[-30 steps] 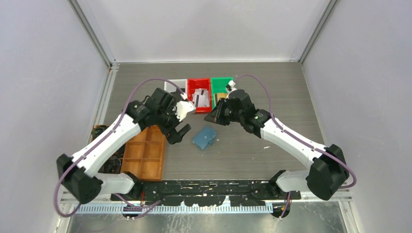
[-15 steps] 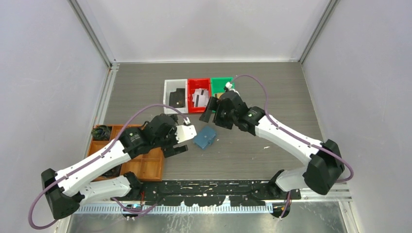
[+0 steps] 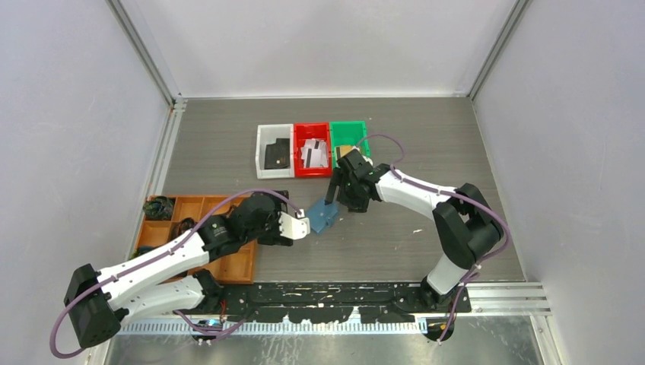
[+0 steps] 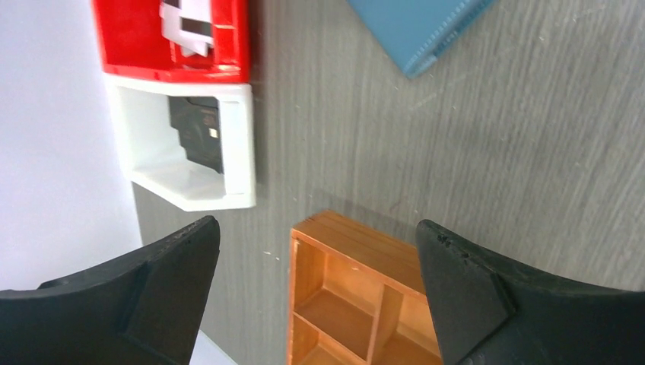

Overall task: Take the credit cards out of the card holder
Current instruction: Open the card holder at the center of the board.

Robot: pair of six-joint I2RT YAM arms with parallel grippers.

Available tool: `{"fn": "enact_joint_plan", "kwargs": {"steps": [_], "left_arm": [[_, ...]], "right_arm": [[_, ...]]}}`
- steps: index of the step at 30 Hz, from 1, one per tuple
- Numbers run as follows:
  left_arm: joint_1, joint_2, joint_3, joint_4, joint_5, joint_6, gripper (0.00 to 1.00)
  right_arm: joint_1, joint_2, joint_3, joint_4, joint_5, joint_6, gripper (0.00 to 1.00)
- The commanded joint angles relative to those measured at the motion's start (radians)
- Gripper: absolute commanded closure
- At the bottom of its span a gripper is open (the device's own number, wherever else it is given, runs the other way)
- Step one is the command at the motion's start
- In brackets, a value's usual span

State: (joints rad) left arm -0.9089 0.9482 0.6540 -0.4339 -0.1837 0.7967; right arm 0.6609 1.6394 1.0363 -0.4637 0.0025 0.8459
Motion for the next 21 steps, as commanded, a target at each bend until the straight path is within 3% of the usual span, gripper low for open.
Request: {"fn": "enact_joint_plan", "kwargs": {"steps": [1, 11, 21], "left_arm": [[-0.005, -0.041, -0.014, 0.127, -0.006, 0.057, 0.0], [-0.004, -0.108, -0.069, 0.157, 0.013, 0.125, 0.0], [-0.011, -0.094, -0.074, 0.194, 0.007, 0.118, 0.0]], "right_arm": [[-0.033, 0.037, 0.029, 0.105, -0.112, 0.013, 0.24], [-0.038, 0.108, 0.025, 0.228, -0.238, 0.091, 0.4], [-0.04, 0.12, 0.01, 0.323, -0.312, 0.2, 0.69]]}}
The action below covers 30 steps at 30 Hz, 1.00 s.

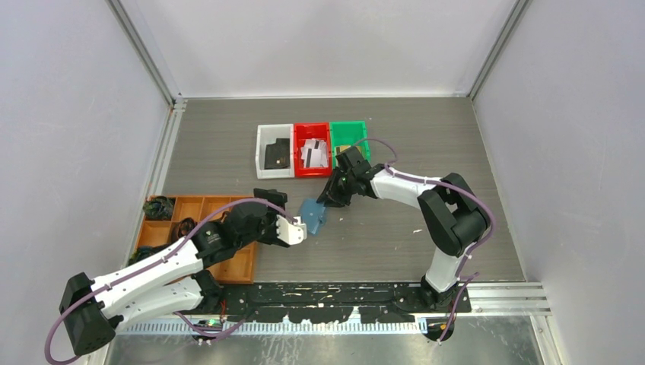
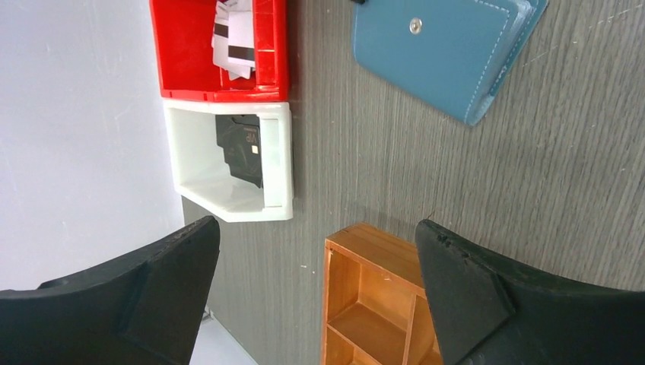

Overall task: Take the credit cards out of the card holder
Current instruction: Open the card holder at the center of the board.

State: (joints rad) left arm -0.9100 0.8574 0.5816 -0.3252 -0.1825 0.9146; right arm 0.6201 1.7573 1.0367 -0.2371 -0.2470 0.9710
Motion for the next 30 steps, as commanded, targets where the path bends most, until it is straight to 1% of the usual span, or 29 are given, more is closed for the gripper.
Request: {"fn": "enact_joint_plan", "kwargs": {"steps": [1, 5, 8, 9, 11, 12, 16, 18, 21, 22, 23, 24, 25, 26, 27, 30], "left_arm": [[-0.014, -0.001, -0.003, 0.089, 0.005, -0.005, 0.0], [-0.028, 0.002, -0.009, 0.121, -0.021, -0.06, 0.0], [-0.029, 0.023, 0.015, 0.126, -0.067, -0.17, 0.0], [-0.029, 0.032, 0.024, 0.126, -0.086, -0.207, 0.0], [-0.029, 0.049, 0.037, 0.125, -0.117, -0.255, 0.0], [-0.029, 0.053, 0.041, 0.127, -0.126, -0.266, 0.0], [-0.029, 0.039, 0.036, 0.126, -0.124, -0.272, 0.0], [-0.029, 0.026, 0.034, 0.12, -0.122, -0.269, 0.0], [-0.03, 0.015, 0.036, 0.114, -0.13, -0.272, 0.0], [-0.029, 0.013, 0.038, 0.112, -0.134, -0.277, 0.0], [-0.03, 0.013, 0.041, 0.11, -0.138, -0.286, 0.0], [-0.03, 0.013, 0.047, 0.108, -0.144, -0.297, 0.0], [-0.03, 0.013, 0.055, 0.106, -0.15, -0.316, 0.0], [-0.03, 0.01, 0.064, 0.103, -0.155, -0.335, 0.0], [-0.029, 0.006, 0.072, 0.103, -0.158, -0.358, 0.0], [-0.03, -0.019, 0.105, 0.097, -0.149, -0.439, 0.0]], "right_arm": [[0.001, 0.0, 0.004, 0.113, -0.071, 0.09, 0.72], [0.001, -0.023, -0.017, 0.153, -0.093, 0.124, 0.77], [0.007, -0.042, -0.038, 0.184, -0.108, 0.14, 0.76], [0.01, -0.047, -0.043, 0.192, -0.111, 0.142, 0.72], [0.018, -0.041, -0.044, 0.199, -0.118, 0.138, 0.59], [0.021, -0.033, -0.044, 0.205, -0.122, 0.137, 0.56], [0.035, 0.008, -0.043, 0.231, -0.144, 0.144, 0.55], [0.048, 0.02, -0.036, 0.267, -0.147, 0.149, 0.58], [0.058, 0.039, -0.02, 0.29, -0.16, 0.162, 0.66], [0.061, 0.043, -0.015, 0.293, -0.16, 0.167, 0.71], [0.061, 0.045, -0.01, 0.293, -0.158, 0.172, 0.78], [0.062, 0.042, -0.007, 0.29, -0.149, 0.178, 0.87], [0.063, 0.032, -0.004, 0.283, -0.133, 0.186, 0.93], [0.062, 0.016, -0.002, 0.277, -0.117, 0.195, 0.97], [0.062, -0.008, -0.001, 0.27, -0.095, 0.205, 0.99], [0.073, -0.12, 0.004, 0.245, -0.004, 0.252, 0.99]]}}
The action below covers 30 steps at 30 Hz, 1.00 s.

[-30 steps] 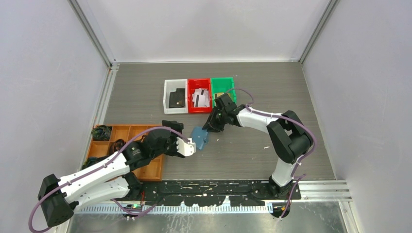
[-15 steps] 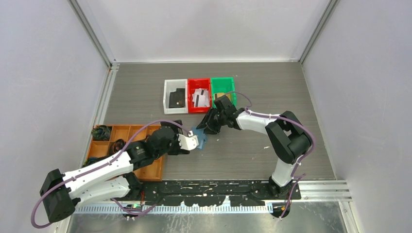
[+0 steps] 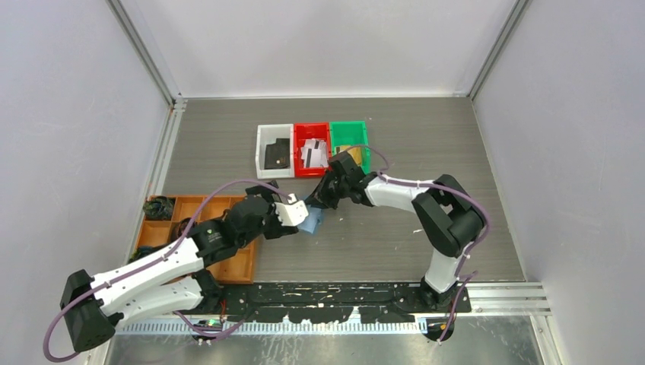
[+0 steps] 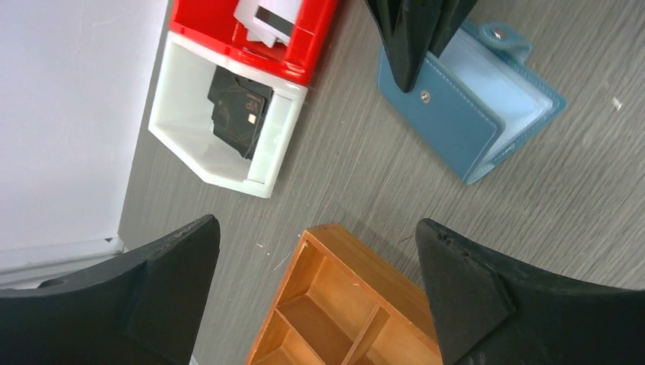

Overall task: Take the credit cards out of the card holder
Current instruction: Open the card holder at the center of the board.

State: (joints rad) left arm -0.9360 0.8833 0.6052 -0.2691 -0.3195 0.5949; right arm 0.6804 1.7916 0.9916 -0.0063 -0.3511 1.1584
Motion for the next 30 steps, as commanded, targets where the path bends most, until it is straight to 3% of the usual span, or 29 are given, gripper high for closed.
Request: {"fn": "enact_joint_plan", "kwargs": {"steps": [1, 4, 8, 12, 16, 20, 26, 30], "left_arm": [[-0.004, -0.056, 0.095, 0.03, 0.015, -0.142, 0.0], [-0.015, -0.087, 0.131, -0.025, 0.11, -0.19, 0.0], [-0.056, -0.151, 0.083, 0.001, 0.183, -0.112, 0.0], [-0.072, -0.196, 0.037, 0.077, 0.161, -0.028, 0.0], [-0.072, -0.177, 0.022, 0.214, 0.035, 0.022, 0.01], [-0.072, -0.146, 0.05, 0.325, -0.061, 0.002, 0.08], [-0.082, -0.076, 0.163, 0.191, -0.051, -0.121, 0.26], [-0.083, -0.026, 0.208, 0.069, -0.044, -0.159, 0.46]], "right_arm": [[0.022, -0.192, 0.056, -0.032, 0.14, 0.082, 0.99], [0.062, -0.295, 0.092, -0.122, 0.267, 0.133, 0.99], [0.097, -0.388, 0.116, -0.16, 0.366, 0.2, 0.99], [0.128, -0.445, 0.136, -0.177, 0.422, 0.241, 0.99], [0.17, -0.487, 0.155, -0.198, 0.482, 0.259, 0.99], [0.219, -0.498, 0.184, -0.22, 0.546, 0.276, 0.99], [0.301, -0.482, 0.235, -0.264, 0.662, 0.29, 0.99], [0.329, -0.486, 0.261, -0.271, 0.709, 0.286, 0.99]]}}
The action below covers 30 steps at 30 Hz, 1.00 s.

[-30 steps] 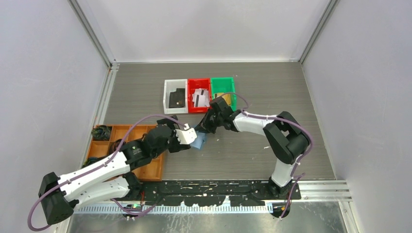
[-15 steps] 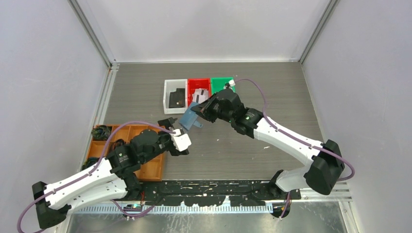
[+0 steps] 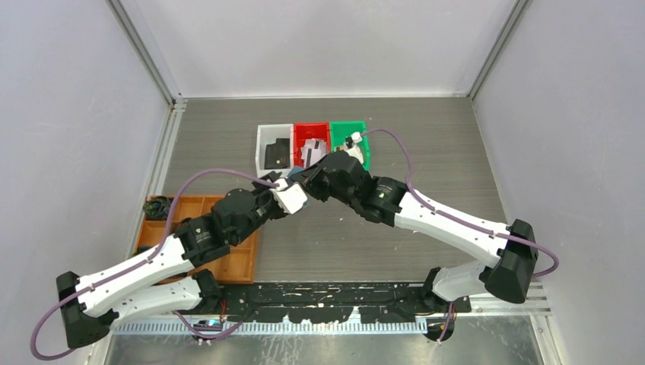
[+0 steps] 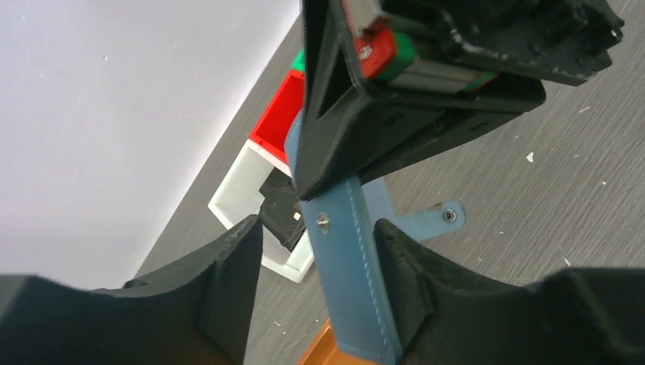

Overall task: Take the credit cards out of the card holder
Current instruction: Open the card holder at the center of the board.

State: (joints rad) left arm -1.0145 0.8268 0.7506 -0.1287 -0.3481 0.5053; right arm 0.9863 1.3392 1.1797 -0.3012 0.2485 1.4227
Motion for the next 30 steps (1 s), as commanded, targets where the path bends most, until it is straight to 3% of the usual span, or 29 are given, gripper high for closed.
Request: {"fn": "enact_joint_plan", "kwargs": {"steps": [1, 5, 6, 7, 11, 14, 17, 22, 24, 30], "left_arm": [[-0.004, 0.039, 0.069, -0.084, -0.026, -0.077, 0.53], [-0.005, 0.034, 0.08, -0.104, -0.055, -0.095, 0.84], [-0.005, 0.033, 0.087, -0.114, -0.061, -0.101, 0.93], [-0.004, 0.03, 0.099, -0.124, -0.067, -0.115, 0.99], [-0.004, 0.024, 0.168, -0.172, -0.028, -0.172, 1.0], [-0.003, 0.024, 0.238, -0.234, 0.048, -0.248, 1.0], [-0.003, 0.055, 0.349, -0.326, 0.146, -0.341, 1.0], [0.002, 0.114, 0.533, -0.414, 0.277, -0.468, 1.0], [0.004, 0.15, 0.608, -0.44, 0.301, -0.492, 1.0], [0.02, 0.23, 0.794, -0.511, 0.436, -0.605, 1.0]], "right_arm": [[0.027, -0.038, 0.079, 0.018, 0.118, 0.018, 0.99], [0.042, -0.08, 0.076, 0.007, 0.164, -0.006, 0.99], [0.042, -0.094, 0.071, 0.006, 0.173, -0.017, 0.98], [0.043, -0.108, 0.06, 0.016, 0.176, -0.033, 0.9], [0.039, -0.193, -0.016, 0.096, 0.166, -0.156, 0.44], [0.034, -0.297, -0.103, 0.19, 0.152, -0.368, 0.22], [0.025, -0.42, -0.195, 0.231, 0.116, -0.589, 0.09], [-0.001, -0.642, -0.335, 0.189, -0.003, -0.806, 0.01], [-0.009, -0.706, -0.367, 0.17, -0.066, -0.815, 0.0], [-0.011, -0.761, -0.438, 0.325, -0.276, -0.779, 0.01]]}}
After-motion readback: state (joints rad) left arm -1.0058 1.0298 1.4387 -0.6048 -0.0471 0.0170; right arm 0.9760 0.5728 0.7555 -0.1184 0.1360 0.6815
